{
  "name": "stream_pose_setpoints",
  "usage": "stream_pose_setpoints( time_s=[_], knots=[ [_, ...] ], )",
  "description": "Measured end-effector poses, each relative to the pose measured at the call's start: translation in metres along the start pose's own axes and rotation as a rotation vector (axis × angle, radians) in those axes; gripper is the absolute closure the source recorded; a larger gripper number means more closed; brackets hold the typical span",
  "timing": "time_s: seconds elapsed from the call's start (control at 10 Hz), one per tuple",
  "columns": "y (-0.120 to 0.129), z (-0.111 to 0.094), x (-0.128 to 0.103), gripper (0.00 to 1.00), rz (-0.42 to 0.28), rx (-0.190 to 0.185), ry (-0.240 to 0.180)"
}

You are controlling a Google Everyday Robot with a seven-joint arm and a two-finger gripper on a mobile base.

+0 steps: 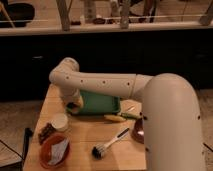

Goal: Stack cups into tray

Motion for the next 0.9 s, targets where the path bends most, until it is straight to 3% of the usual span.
stream_pose_setpoints(
  time_s=[0.4, 0.9],
  knots=[
    [-0.003, -0.006, 0.007, 0.98, -0.007, -0.005, 0.005],
    [0.007, -0.003, 0.024, 0.98, 0.037, -0.013, 0.016]
  ],
)
